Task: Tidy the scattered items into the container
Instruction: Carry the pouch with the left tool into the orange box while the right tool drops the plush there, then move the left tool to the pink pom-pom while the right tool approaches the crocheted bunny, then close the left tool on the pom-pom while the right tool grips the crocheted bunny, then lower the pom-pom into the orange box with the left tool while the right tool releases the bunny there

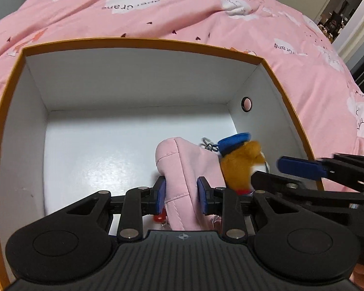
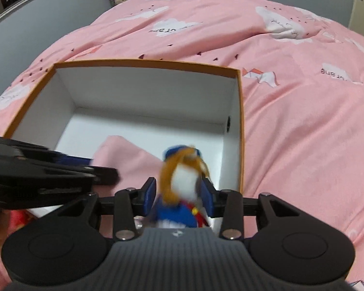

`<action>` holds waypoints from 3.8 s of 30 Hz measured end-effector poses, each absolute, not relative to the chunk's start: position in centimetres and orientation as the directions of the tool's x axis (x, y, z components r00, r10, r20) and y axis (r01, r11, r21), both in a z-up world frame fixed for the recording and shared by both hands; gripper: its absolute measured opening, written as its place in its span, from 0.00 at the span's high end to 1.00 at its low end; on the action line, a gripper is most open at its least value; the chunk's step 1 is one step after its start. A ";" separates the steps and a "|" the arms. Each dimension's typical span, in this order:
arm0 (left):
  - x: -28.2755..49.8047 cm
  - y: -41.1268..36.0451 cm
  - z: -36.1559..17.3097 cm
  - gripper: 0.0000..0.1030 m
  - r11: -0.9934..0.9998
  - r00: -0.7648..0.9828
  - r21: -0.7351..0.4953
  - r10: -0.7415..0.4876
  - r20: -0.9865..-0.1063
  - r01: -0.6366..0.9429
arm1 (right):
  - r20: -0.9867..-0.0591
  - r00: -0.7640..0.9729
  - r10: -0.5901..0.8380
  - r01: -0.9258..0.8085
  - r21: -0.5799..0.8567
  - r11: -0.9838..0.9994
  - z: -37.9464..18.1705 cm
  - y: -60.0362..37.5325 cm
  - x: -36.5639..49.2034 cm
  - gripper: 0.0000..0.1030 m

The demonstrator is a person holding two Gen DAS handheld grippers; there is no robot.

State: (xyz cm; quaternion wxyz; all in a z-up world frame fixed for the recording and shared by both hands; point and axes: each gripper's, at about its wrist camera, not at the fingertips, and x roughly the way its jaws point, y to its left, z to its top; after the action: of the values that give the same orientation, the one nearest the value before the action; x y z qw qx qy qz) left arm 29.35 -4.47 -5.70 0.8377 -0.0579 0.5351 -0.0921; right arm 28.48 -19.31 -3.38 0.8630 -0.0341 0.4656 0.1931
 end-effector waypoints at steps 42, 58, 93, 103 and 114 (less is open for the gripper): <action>11.6 2.0 2.8 0.36 0.988 0.571 -0.085 -0.146 -0.808 0.133 | -0.716 0.579 0.390 -0.241 0.307 0.921 -1.0 -23.9 13.0 0.43; 11.6 7.2 -3.1 0.29 0.999 0.545 0.021 0.043 -0.837 -0.047 | -0.774 0.354 0.525 -0.400 0.382 0.833 -5.3 -13.6 15.0 0.31; 12.0 8.9 -6.0 0.54 0.987 0.546 -0.133 -0.065 -0.836 -0.086 | -0.711 0.323 0.624 -0.462 0.457 0.760 -5.3 -11.0 17.1 0.55; 9.7 8.4 0.7 0.54 0.984 0.675 -0.178 -0.114 -0.729 -0.026 | -0.623 0.412 0.665 -0.504 0.452 0.736 0.1 -13.9 15.4 0.55; 13.5 4.6 7.5 0.54 0.983 0.768 -0.116 -0.186 -0.613 0.146 | -0.514 0.546 0.662 -0.501 0.434 0.749 6.0 -17.0 17.7 0.55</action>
State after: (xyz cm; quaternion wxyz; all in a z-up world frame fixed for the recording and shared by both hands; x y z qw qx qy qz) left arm 13.55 4.63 7.46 0.9398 -0.0309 0.3288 -0.0883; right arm 17.71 -16.95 6.00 0.8710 0.1187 0.3403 0.3338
